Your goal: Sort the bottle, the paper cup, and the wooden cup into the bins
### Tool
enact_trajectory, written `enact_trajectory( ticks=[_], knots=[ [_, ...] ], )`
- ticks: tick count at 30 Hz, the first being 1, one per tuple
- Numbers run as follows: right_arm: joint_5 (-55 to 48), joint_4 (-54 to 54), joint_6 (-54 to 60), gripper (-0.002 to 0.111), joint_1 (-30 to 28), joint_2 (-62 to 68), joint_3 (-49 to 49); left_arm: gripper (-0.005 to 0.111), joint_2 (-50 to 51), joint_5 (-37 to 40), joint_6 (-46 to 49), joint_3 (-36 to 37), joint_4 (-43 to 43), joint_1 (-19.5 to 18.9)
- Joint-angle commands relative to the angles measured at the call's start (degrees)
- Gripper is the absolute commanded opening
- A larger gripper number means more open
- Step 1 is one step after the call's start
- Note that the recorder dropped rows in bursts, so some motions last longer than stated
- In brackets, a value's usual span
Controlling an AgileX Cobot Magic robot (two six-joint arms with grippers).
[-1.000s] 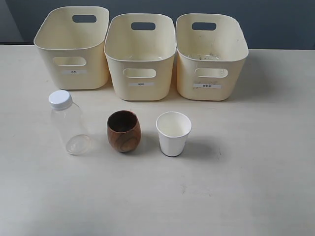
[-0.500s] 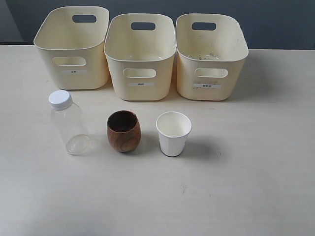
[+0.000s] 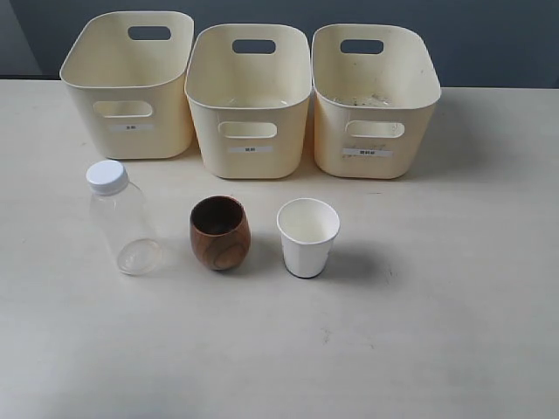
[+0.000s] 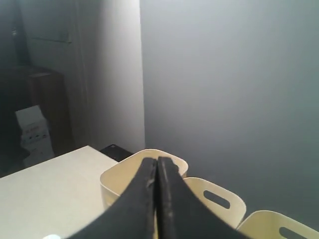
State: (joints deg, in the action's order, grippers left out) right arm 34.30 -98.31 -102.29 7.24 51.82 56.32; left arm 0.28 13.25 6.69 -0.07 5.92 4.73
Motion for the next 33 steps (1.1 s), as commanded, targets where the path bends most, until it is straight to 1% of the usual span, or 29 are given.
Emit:
enact_trajectory(
  ticks=[1, 5, 8, 13, 20, 26, 31, 33],
  knots=[
    [4.6, -1.6, 0.2, -0.001, 0.3, 4.1, 3.5, 0.000, -0.3, -0.4, -0.1, 0.1, 0.2, -0.2],
    [7.2, -1.6, 3.2, -0.001, 0.3, 6.4, 3.5, 0.000, -0.3, -0.4, -0.1, 0.1, 0.2, -0.2],
    [7.6, -1.6, 3.3, -0.001, 1.5, 8.7, 3.5, 0.000, -0.3, -0.4, -0.1, 0.1, 0.2, -0.2],
    [7.6, -1.6, 4.9, -0.001, 5.9, 13.7, 3.5, 0.000, -0.3, -0.4, -0.1, 0.1, 0.2, -0.2],
    [3.5, -1.6, 6.4, -0.001, 13.2, 22.8, 3.5, 0.000, -0.3, -0.4, -0.1, 0.1, 0.2, -0.2],
    [4.7, -1.6, 6.4, -0.001, 17.5, 28.0, 3.3, 0.000, -0.3, -0.4, -0.1, 0.1, 0.2, -0.2],
    [-2.7, -1.6, 7.9, -0.001, 20.0, 29.5, 1.7, 0.000, -0.3, -0.4, -0.1, 0.1, 0.2, -0.2],
    [-3.2, -1.6, 8.5, -0.001, 20.1, 29.7, 0.6, 0.000, -0.3, -0.4, -0.1, 0.1, 0.2, -0.2]
  ],
)
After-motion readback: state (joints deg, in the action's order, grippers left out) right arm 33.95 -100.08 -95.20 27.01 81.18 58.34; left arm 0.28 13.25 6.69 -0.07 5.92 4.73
